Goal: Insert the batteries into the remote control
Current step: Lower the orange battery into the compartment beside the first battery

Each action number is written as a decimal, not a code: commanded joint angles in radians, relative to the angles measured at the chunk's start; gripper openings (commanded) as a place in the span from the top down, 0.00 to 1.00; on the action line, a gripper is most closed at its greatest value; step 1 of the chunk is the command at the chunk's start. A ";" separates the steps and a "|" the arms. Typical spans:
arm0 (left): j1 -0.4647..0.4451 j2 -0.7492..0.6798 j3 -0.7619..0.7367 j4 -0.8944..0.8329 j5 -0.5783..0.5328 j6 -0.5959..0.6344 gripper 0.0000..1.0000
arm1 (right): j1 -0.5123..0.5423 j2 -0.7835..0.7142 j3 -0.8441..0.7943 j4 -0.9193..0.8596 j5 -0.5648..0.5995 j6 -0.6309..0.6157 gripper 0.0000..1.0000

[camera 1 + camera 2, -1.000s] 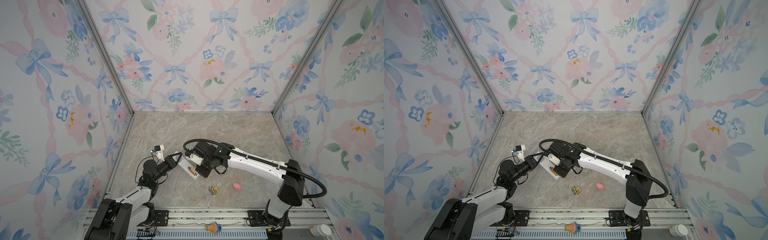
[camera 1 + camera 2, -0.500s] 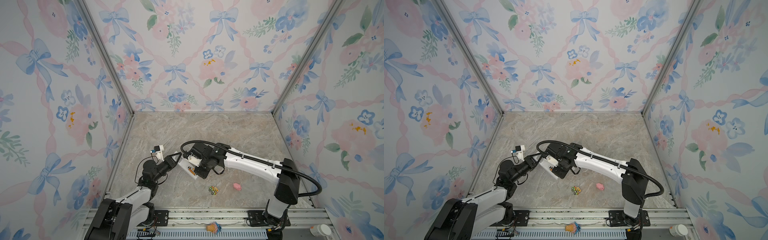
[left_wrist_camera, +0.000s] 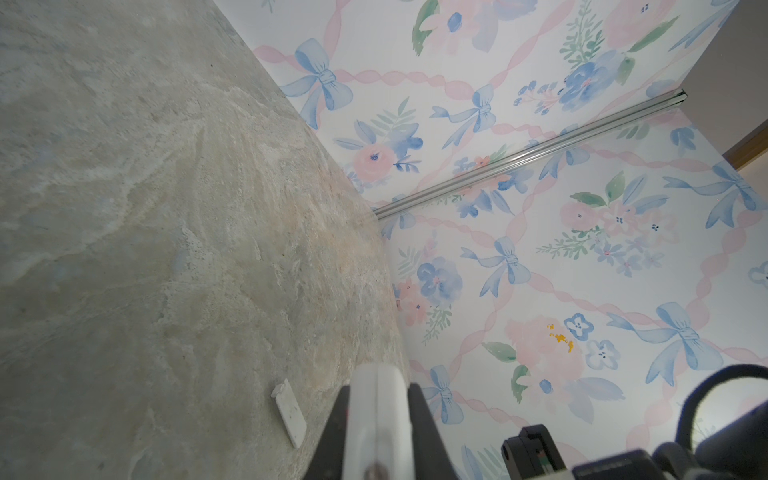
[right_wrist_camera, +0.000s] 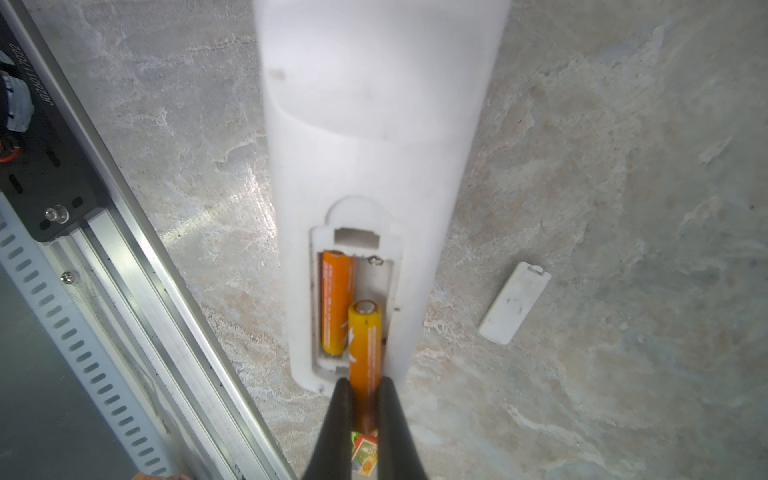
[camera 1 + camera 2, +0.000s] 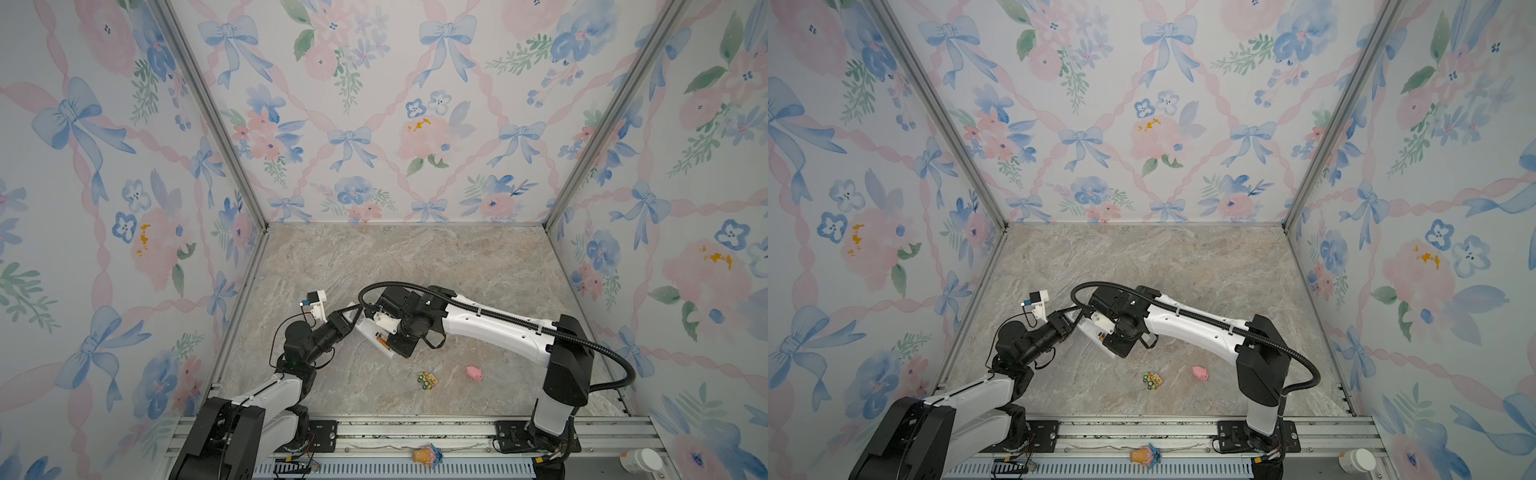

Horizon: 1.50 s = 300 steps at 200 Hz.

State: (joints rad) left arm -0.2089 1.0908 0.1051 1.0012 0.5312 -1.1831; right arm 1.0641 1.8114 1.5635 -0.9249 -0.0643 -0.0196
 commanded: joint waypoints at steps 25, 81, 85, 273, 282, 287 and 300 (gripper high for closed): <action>0.005 0.008 -0.009 0.052 0.008 -0.011 1.00 | 0.007 0.031 0.050 -0.024 0.001 -0.009 0.98; 0.006 0.004 -0.010 0.056 0.007 -0.016 1.00 | 0.005 0.049 0.072 -0.037 0.014 -0.006 0.94; 0.006 0.005 -0.011 0.057 0.007 -0.015 1.00 | 0.005 0.049 0.071 -0.037 0.016 -0.006 0.93; 0.007 0.032 -0.017 0.081 -0.008 -0.025 1.00 | 0.016 0.054 0.057 -0.042 0.032 0.007 0.91; 0.007 0.033 -0.016 0.084 -0.009 -0.027 1.00 | 0.017 0.054 0.056 -0.043 0.032 0.007 0.92; 0.006 0.034 -0.017 0.086 -0.010 -0.026 1.00 | 0.017 0.054 0.056 -0.043 0.032 0.009 0.92; 0.007 0.035 -0.017 0.086 -0.010 -0.027 1.00 | 0.017 0.053 0.054 -0.043 0.033 0.007 0.92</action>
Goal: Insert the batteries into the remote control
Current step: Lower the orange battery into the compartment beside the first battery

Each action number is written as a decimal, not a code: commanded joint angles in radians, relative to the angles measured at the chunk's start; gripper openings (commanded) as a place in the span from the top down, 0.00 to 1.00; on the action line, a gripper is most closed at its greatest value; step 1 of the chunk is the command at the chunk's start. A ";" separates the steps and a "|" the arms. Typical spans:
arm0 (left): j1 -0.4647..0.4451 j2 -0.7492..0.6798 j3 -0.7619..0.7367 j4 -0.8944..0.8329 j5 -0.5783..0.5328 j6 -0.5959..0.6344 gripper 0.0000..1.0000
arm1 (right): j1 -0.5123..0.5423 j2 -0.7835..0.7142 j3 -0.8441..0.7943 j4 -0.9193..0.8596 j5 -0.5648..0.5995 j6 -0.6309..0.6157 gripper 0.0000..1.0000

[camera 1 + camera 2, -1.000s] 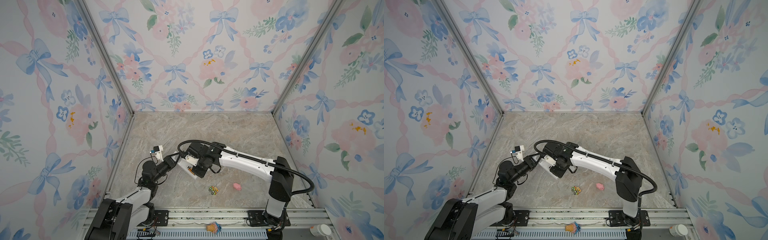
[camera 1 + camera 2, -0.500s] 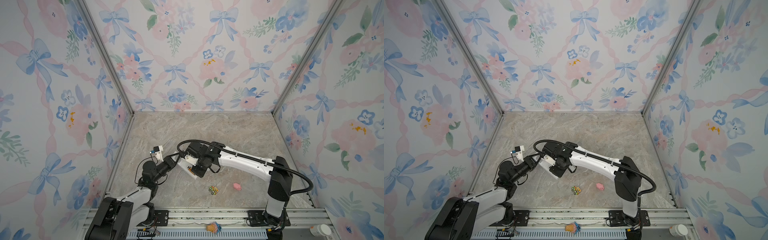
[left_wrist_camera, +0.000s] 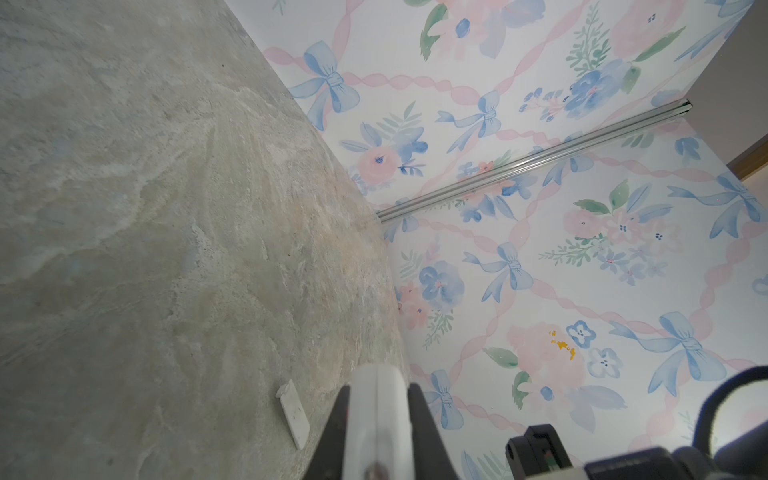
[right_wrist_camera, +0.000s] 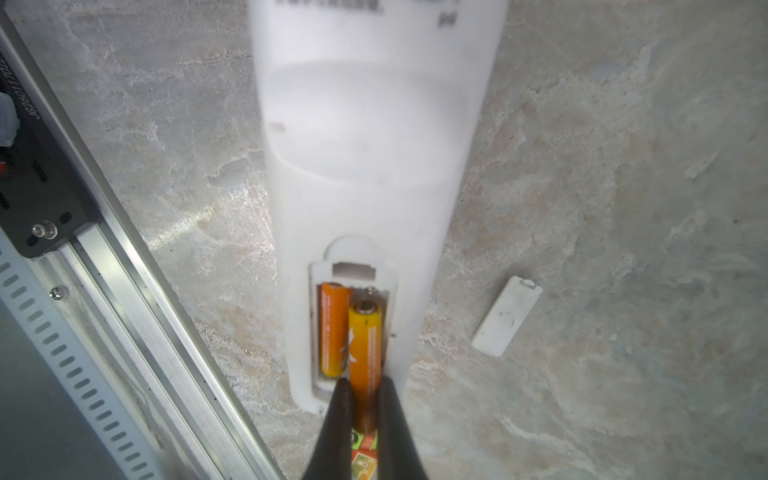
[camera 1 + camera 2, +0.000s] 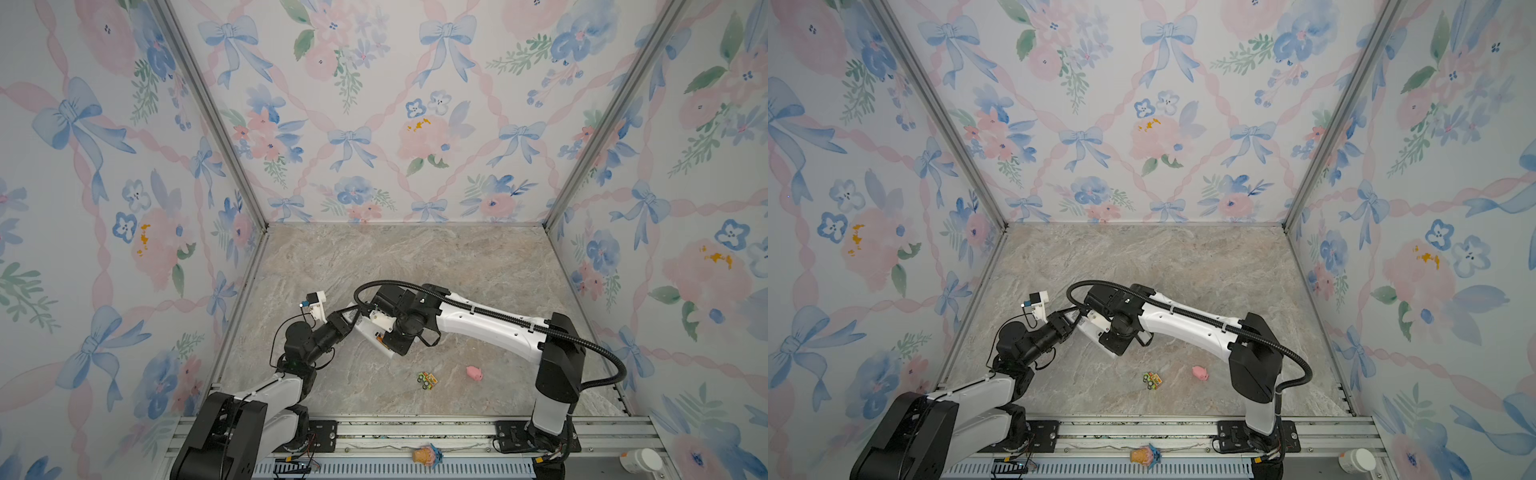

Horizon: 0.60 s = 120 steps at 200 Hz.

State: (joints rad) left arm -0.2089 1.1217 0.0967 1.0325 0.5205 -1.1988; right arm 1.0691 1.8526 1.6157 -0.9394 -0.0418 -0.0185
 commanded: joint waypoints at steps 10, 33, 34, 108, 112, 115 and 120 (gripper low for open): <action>0.007 0.004 -0.008 0.055 0.001 -0.011 1.00 | 0.012 0.013 0.003 -0.029 0.011 0.005 0.92; 0.007 0.003 -0.011 0.055 -0.004 -0.011 1.00 | 0.012 0.016 0.005 -0.031 0.011 0.005 0.92; 0.007 0.004 -0.011 0.054 -0.004 -0.011 1.00 | 0.012 0.017 0.005 -0.032 0.012 0.005 0.92; 0.007 0.024 -0.008 0.077 -0.002 -0.017 1.00 | 0.012 0.020 0.007 -0.031 0.013 0.010 0.91; 0.006 0.023 -0.008 0.079 -0.002 -0.018 1.00 | 0.012 0.023 0.010 -0.034 0.012 0.008 0.91; 0.006 0.024 -0.008 0.080 -0.002 -0.018 1.00 | 0.012 0.025 0.013 -0.036 0.012 0.009 0.91; 0.007 0.023 -0.008 0.080 -0.002 -0.018 1.00 | 0.012 0.026 0.015 -0.038 0.011 0.010 0.91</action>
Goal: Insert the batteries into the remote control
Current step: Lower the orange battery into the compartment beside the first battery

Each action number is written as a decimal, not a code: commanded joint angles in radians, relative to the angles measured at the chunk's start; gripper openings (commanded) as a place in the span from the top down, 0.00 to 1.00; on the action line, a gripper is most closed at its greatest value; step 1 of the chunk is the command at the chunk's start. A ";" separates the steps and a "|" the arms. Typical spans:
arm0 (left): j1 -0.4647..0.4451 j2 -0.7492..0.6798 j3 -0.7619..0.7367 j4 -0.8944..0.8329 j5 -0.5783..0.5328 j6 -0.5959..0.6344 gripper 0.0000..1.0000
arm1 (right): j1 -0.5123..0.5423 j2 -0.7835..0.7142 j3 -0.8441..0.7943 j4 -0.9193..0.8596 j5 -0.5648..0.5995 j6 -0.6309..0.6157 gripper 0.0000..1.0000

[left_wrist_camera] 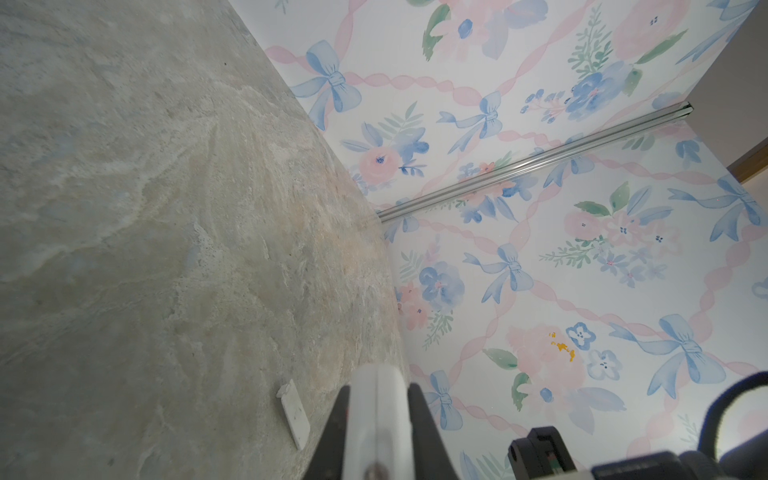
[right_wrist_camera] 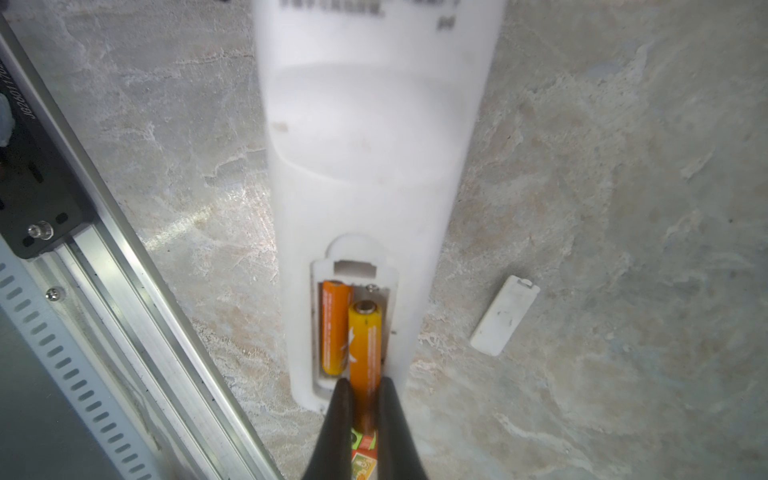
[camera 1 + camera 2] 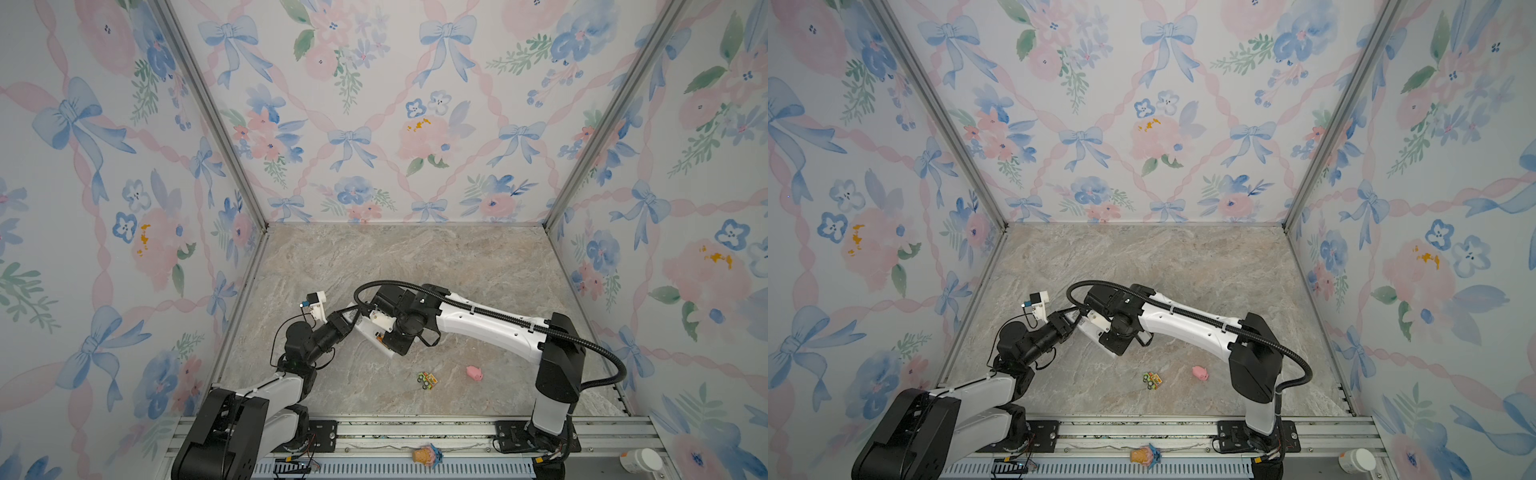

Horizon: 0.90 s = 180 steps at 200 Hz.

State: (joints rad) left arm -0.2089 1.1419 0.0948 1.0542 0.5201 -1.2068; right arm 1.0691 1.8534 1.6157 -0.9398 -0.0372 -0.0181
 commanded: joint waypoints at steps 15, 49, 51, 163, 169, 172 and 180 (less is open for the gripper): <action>0.008 0.007 -0.005 0.064 0.001 -0.009 1.00 | 0.012 0.026 0.016 -0.040 0.010 0.012 0.91; 0.010 0.023 -0.003 0.080 0.009 -0.014 1.00 | 0.012 0.027 0.016 -0.040 0.013 0.018 0.91; 0.011 0.024 -0.003 0.081 0.010 -0.015 1.00 | 0.012 0.028 0.016 -0.039 0.013 0.018 0.90; 0.011 0.037 -0.016 0.102 0.006 -0.020 1.00 | 0.002 0.050 0.019 -0.020 0.017 0.027 0.84; 0.012 0.039 -0.017 0.103 0.006 -0.020 1.00 | 0.000 0.049 0.019 -0.018 0.017 0.028 0.83; 0.011 0.039 -0.015 0.103 0.006 -0.020 1.00 | 0.000 0.049 0.018 -0.018 0.017 0.029 0.83; 0.011 0.039 -0.016 0.105 0.006 -0.020 1.00 | 0.000 0.049 0.021 -0.018 0.017 0.029 0.82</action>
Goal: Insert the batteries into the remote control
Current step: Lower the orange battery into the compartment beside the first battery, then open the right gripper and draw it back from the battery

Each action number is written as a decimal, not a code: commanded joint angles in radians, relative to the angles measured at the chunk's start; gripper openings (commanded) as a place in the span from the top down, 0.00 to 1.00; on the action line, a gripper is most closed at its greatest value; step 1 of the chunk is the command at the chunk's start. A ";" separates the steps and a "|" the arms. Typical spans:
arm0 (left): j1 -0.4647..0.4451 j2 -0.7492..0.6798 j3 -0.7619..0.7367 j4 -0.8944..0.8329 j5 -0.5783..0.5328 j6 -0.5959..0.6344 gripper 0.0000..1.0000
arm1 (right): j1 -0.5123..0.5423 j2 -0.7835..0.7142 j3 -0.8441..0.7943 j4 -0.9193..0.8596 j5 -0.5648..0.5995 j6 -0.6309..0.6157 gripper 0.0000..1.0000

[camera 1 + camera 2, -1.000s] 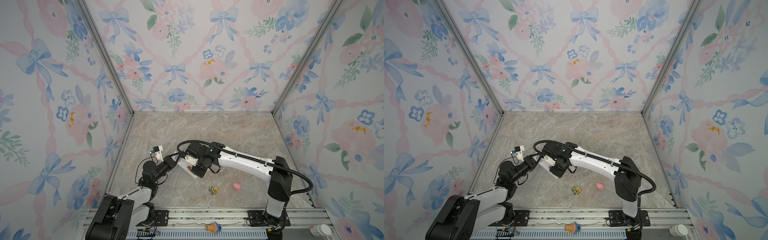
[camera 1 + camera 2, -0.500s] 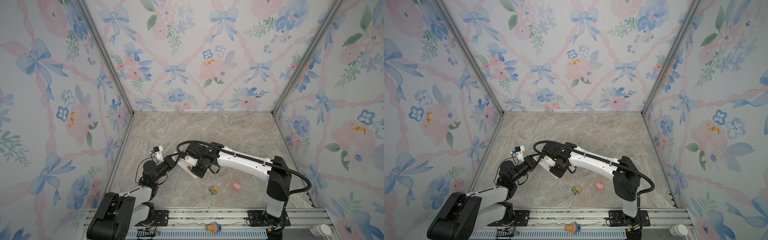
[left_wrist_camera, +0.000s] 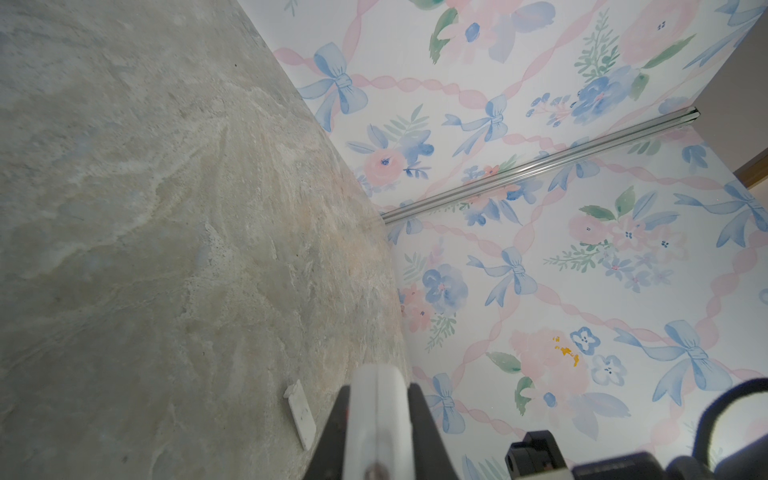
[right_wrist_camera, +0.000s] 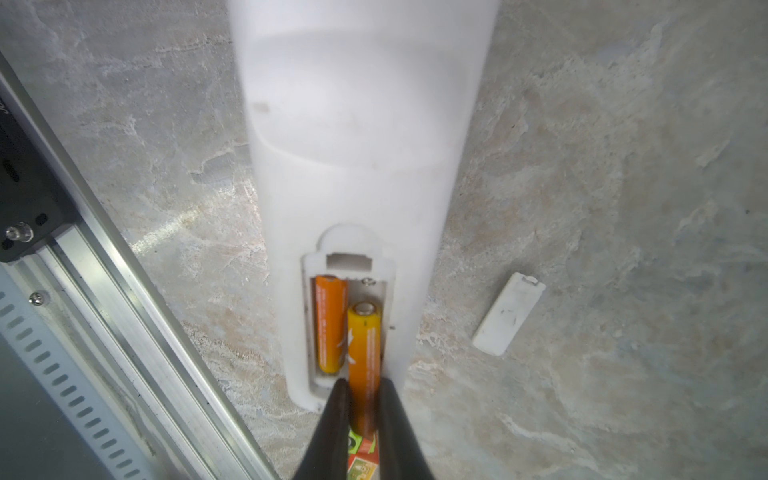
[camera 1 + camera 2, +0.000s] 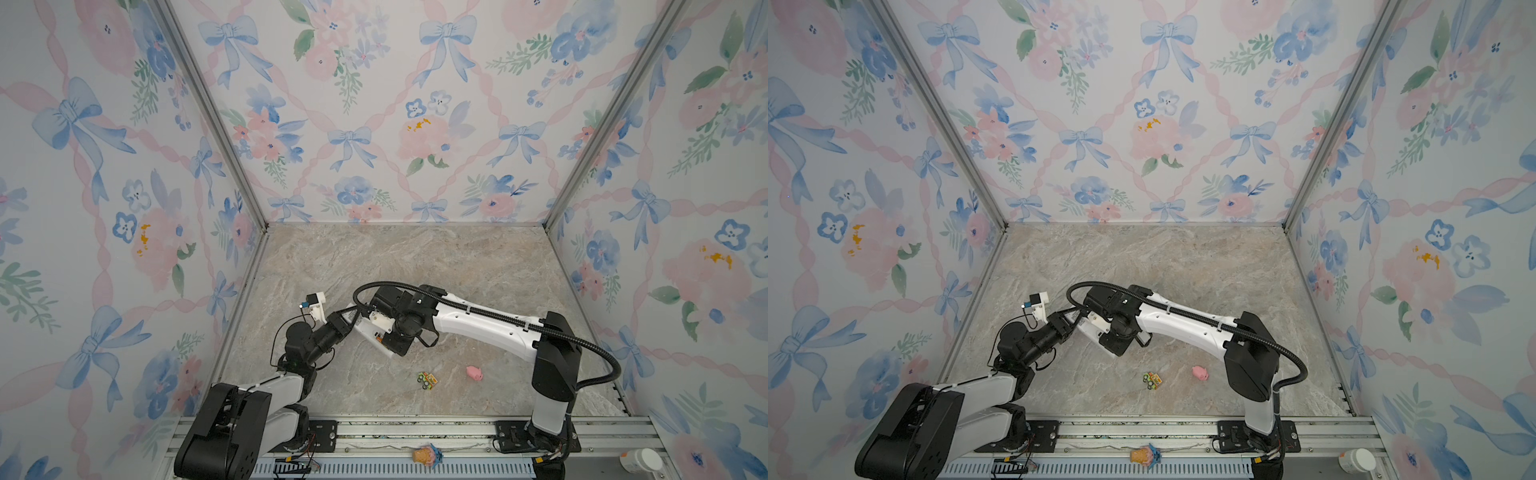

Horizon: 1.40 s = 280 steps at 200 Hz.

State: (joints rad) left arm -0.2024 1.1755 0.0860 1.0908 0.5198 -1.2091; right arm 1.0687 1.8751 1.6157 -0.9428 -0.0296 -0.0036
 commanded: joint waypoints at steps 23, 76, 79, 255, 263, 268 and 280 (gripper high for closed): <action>0.005 0.007 -0.007 0.069 0.006 -0.017 1.00 | 0.000 0.031 0.027 -0.013 0.005 0.014 0.80; 0.005 0.010 -0.015 0.077 0.005 -0.016 1.00 | 0.003 0.039 0.036 -0.014 -0.001 0.014 0.77; 0.005 0.010 -0.017 0.077 0.005 -0.017 1.00 | 0.003 0.039 0.036 -0.014 -0.001 0.014 0.77; 0.022 0.042 -0.028 0.080 0.024 0.010 1.00 | 0.022 -0.070 0.021 0.032 -0.011 0.004 0.45; 0.025 0.042 -0.027 0.079 0.028 0.010 1.00 | 0.023 -0.074 0.024 0.030 -0.011 0.002 0.45; 0.026 0.042 -0.027 0.078 0.029 0.012 1.00 | 0.023 -0.077 0.027 0.029 -0.009 -0.001 0.44; 0.029 0.039 -0.026 0.075 0.035 0.012 1.00 | 0.023 -0.084 0.030 0.026 -0.007 -0.009 0.44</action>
State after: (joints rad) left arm -0.1837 1.2148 0.0658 1.1324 0.5255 -1.2087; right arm 1.0790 1.8313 1.6249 -0.9150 -0.0376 0.0067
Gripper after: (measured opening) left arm 0.164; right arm 0.557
